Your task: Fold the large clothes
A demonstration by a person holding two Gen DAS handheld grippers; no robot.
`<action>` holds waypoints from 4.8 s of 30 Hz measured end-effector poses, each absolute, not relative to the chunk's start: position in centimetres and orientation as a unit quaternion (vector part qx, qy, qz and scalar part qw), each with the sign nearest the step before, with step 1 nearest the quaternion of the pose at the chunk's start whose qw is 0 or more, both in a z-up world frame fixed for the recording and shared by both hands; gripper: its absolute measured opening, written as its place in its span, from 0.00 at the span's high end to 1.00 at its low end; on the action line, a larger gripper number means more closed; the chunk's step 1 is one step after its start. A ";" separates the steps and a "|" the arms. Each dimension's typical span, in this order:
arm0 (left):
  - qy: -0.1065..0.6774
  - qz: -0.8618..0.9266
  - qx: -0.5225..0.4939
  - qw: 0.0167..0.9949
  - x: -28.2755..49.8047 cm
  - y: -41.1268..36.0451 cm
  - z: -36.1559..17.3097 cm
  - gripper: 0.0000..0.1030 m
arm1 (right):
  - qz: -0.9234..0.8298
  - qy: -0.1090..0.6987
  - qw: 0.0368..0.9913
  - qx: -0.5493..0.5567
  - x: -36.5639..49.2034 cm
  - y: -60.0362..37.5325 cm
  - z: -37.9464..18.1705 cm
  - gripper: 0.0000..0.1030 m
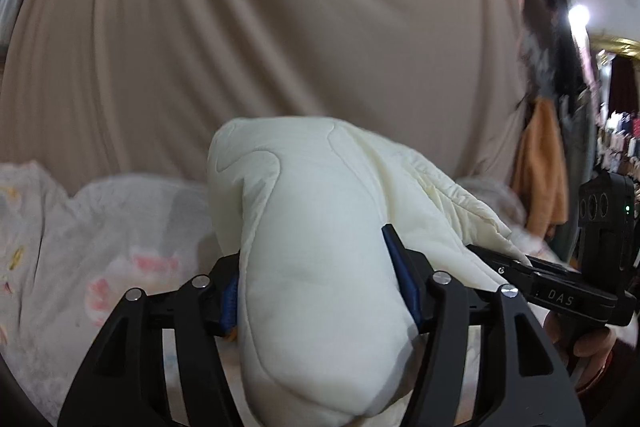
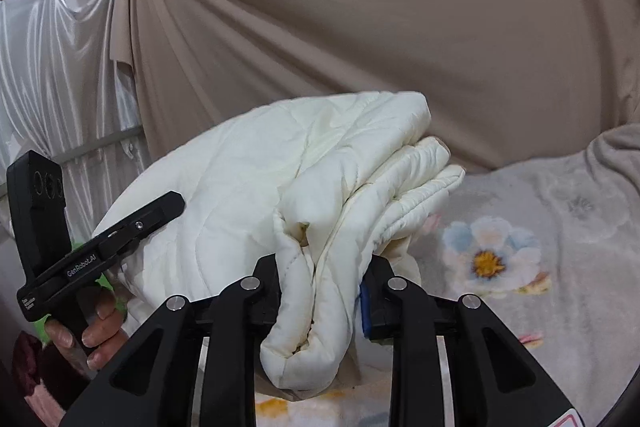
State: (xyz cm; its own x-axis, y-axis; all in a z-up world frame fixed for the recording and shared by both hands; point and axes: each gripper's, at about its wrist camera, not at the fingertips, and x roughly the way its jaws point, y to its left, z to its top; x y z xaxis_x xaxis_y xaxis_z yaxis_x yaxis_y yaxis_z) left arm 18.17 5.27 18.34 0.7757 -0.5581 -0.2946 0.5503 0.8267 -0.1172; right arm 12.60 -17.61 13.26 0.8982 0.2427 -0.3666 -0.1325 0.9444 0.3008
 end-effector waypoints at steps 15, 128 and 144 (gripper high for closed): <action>0.296 -0.202 0.018 0.933 18.0 9.4 12.6 0.16 | 0.024 0.302 0.935 0.186 11.5 -17.6 6.9 0.46; 0.364 -0.038 0.106 0.925 9.2 1.5 2.9 0.09 | -0.088 0.396 0.914 0.025 4.5 -10.7 -1.1 0.54; 0.365 -0.038 0.098 0.925 9.3 1.7 3.2 0.09 | -0.089 0.393 0.915 0.025 4.2 -10.7 -1.0 0.54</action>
State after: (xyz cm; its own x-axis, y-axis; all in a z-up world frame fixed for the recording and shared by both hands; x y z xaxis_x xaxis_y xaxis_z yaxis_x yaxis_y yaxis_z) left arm 9.34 1.73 3.16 0.7305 0.0015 -0.6830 0.1424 0.9777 0.1543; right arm 4.23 -10.69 -1.01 0.6754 -0.1445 -0.7231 0.1830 0.9828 -0.0254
